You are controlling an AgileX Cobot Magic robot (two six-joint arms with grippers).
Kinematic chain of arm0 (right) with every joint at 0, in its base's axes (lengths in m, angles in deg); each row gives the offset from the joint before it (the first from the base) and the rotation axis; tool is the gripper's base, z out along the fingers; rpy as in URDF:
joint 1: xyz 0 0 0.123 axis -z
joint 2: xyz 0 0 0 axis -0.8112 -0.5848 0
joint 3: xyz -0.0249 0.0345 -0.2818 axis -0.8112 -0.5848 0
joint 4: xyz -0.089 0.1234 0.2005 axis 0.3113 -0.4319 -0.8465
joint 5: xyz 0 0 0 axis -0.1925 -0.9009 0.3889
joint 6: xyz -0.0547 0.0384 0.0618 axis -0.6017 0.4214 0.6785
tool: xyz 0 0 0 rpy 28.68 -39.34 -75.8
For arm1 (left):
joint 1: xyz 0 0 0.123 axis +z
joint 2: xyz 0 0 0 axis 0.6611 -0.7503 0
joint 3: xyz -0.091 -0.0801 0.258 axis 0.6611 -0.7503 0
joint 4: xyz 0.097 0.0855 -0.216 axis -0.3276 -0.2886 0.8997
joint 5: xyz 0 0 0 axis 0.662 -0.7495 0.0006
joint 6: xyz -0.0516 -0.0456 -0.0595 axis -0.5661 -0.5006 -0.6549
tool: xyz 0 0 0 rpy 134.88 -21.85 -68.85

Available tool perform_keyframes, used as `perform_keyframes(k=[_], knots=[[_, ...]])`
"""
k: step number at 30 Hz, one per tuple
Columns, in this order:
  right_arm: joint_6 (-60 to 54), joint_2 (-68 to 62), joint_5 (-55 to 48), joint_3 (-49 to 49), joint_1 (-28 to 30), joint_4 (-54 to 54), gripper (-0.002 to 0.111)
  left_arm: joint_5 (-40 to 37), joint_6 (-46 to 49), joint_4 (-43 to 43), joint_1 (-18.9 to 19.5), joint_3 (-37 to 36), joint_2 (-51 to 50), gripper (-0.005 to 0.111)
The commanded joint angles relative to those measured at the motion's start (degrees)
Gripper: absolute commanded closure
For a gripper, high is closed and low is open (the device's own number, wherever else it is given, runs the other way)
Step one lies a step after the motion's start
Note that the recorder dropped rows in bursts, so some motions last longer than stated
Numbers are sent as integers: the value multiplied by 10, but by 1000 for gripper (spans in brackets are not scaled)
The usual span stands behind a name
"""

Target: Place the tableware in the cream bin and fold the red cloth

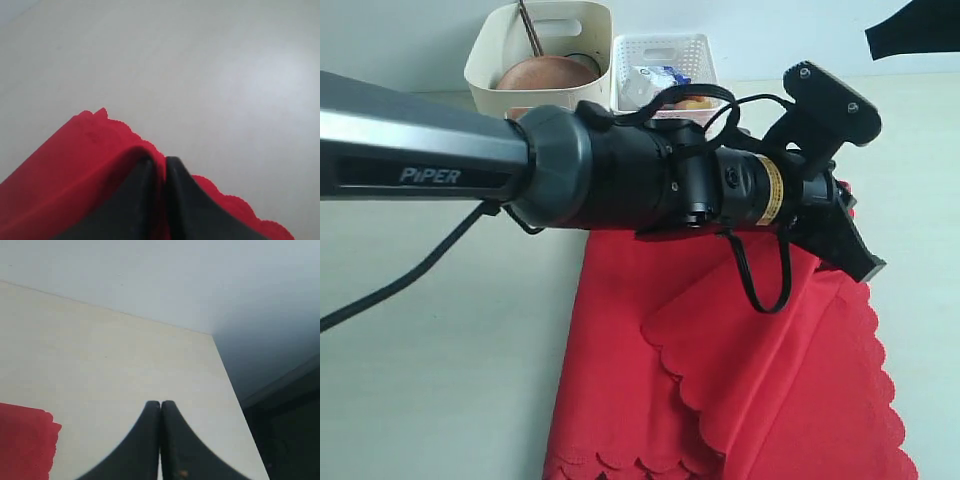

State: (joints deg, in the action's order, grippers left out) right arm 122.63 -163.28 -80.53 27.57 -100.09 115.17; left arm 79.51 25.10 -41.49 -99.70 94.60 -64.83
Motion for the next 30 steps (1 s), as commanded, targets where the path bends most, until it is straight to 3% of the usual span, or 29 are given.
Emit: perform_keyframes(k=[1,4,5,6,8,9,10,11,12,13,14,16,20,24,30], knots=[[4,0,8,-3,0,-1,108,7,-11,4,-7,22,-15,53],[2,0,20,-3,0,-3,108,-11,-11,4,-10,22,-10,8],[1,0,26,-3,0,-3,108,-37,-14,5,-11,22,-2,2],[-1,0,28,-3,0,-3,108,-65,-14,2,-14,22,3,3],[-9,0,29,-3,0,-1,108,-198,8,-12,-18,22,40,5],[-9,1,29,-3,0,-3,108,-306,23,-13,-18,15,77,12],[-9,1,29,-3,0,-4,108,-351,34,-21,-16,7,101,18],[-8,1,38,-3,0,-14,108,-403,46,-38,-15,-30,156,43],[-8,1,51,-3,0,-24,108,-413,45,-44,-14,-56,188,61],[-11,1,86,-3,0,-60,108,-412,28,-50,-7,-112,255,99],[-19,1,117,-3,0,-90,108,-406,10,-59,-3,-147,294,105],[-175,-13,242,-3,0,-273,108,-363,-122,-128,14,-298,458,105],[-469,-116,291,-3,-1,-569,108,-266,-275,-206,18,-492,689,105],[-501,-215,311,-3,-1,-618,108,-231,-311,-216,18,-583,816,105],[-503,-295,281,-3,-1,-601,108,-232,-324,-216,18,-633,878,105]])
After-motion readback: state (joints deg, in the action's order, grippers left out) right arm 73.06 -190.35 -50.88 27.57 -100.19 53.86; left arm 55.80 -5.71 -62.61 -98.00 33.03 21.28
